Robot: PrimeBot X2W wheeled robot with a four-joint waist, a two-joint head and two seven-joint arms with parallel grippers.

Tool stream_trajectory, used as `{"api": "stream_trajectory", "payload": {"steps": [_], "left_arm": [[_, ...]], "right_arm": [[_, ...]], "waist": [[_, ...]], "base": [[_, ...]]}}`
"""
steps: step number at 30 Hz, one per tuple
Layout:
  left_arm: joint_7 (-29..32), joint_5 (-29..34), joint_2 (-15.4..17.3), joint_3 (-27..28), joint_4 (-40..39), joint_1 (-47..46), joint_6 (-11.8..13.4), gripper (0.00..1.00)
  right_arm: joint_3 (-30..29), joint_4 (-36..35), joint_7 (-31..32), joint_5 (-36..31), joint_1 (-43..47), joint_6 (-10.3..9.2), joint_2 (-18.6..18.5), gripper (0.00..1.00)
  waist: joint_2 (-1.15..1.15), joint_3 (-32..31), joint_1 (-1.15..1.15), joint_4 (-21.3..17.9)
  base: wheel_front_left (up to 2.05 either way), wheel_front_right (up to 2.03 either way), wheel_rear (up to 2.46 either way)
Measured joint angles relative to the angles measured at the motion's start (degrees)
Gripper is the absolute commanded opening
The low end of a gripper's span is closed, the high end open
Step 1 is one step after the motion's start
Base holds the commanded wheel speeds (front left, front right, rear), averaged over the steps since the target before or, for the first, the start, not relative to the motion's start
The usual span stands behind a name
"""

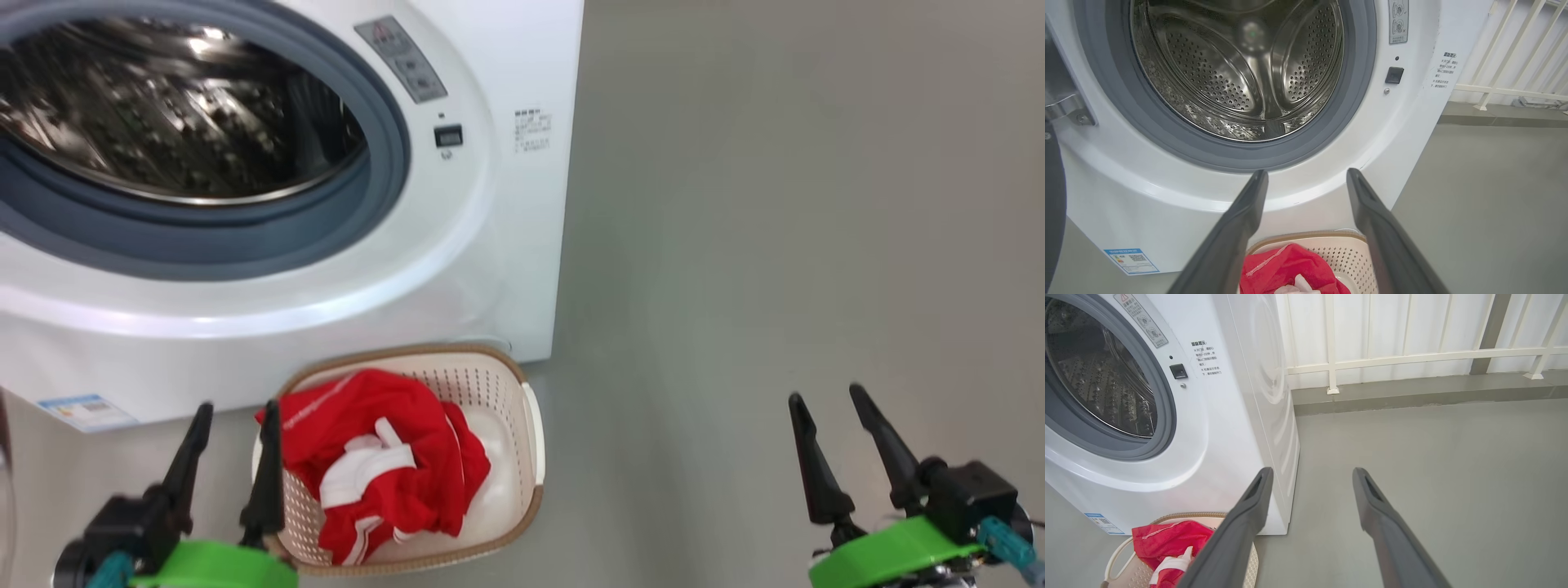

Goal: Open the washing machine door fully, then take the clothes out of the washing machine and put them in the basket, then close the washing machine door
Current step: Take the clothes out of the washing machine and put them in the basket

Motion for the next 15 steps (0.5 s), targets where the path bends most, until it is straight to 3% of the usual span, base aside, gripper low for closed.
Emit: {"api": "stream_trajectory", "payload": {"steps": [15], "left_arm": [[0.00, 1.01, -1.19, 4.81, -6.23, 10.42, 0.00, 1.00]], "right_arm": [[-0.68, -0.12, 0.00, 0.03, 3.88, 0.00, -0.36, 1.00]], "waist": [[0.00, -4.92, 0.00, -0.34]], "base": [[0.00, 0.00, 0.00]]}}
